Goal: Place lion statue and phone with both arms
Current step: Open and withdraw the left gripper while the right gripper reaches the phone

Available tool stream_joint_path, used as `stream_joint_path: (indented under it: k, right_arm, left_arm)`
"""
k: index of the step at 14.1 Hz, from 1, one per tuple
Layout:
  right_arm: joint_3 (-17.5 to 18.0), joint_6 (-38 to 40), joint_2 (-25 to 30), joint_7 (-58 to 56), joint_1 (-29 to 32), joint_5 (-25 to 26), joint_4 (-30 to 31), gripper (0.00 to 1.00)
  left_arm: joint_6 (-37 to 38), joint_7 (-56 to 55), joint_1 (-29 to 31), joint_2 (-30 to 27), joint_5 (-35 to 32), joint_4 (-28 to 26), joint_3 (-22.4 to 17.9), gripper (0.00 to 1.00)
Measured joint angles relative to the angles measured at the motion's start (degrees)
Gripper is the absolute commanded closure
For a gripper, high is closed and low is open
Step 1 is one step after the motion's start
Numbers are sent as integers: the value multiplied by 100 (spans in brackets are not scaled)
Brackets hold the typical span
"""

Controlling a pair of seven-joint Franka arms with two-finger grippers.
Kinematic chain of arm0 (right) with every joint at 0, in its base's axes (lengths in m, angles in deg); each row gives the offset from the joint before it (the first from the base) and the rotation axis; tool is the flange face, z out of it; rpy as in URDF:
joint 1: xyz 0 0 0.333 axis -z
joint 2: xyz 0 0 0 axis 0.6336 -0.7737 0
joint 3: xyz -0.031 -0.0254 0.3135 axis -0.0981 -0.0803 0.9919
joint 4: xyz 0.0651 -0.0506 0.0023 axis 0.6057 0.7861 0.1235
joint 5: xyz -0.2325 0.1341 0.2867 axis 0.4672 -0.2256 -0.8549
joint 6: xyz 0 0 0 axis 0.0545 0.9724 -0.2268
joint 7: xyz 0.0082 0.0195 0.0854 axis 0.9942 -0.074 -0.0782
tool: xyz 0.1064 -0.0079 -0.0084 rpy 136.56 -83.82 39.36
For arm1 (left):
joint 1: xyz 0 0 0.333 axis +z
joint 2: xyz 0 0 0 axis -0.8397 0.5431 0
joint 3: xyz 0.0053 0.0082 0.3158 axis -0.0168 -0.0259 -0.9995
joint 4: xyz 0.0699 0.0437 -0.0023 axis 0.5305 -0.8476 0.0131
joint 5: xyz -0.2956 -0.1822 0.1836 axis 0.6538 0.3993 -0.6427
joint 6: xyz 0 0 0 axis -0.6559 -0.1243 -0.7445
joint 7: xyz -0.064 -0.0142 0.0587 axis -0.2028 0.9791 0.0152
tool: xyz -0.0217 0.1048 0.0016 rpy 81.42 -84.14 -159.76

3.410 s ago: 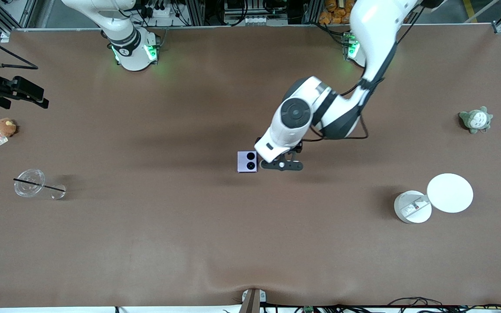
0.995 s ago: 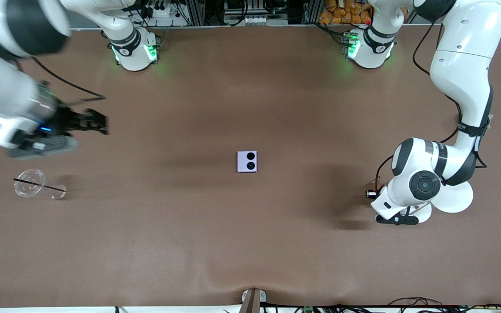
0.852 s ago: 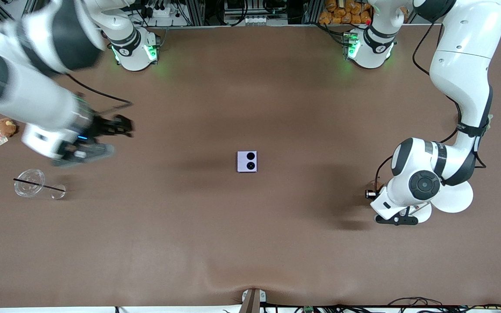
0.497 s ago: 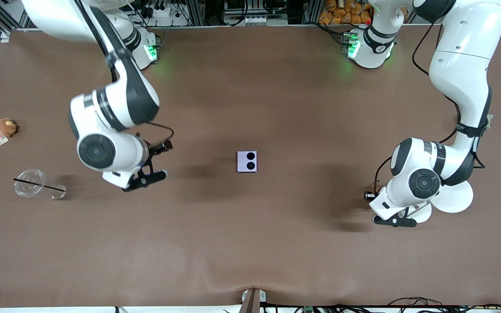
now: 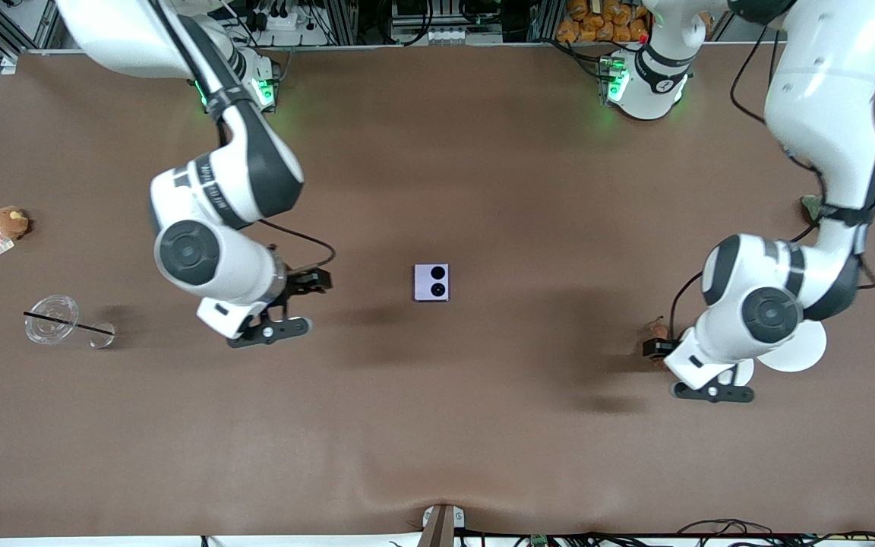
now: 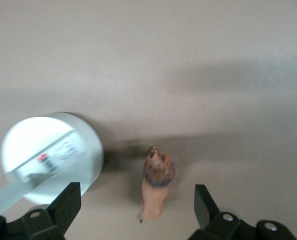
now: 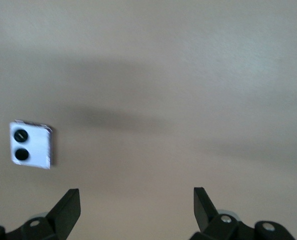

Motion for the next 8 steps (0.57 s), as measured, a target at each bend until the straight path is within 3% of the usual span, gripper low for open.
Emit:
stream_joint_path:
  k: [4,8]
  right_arm:
    - [14,-391,-217,1262,-344,-20,2,0]
    - [13,-1117,-570,2212,-836,58,3,0]
  left_arm:
    - [1360,199,0,-878,40,443,44,0]
    - [2183,437,5,-1503,144,747,49,0]
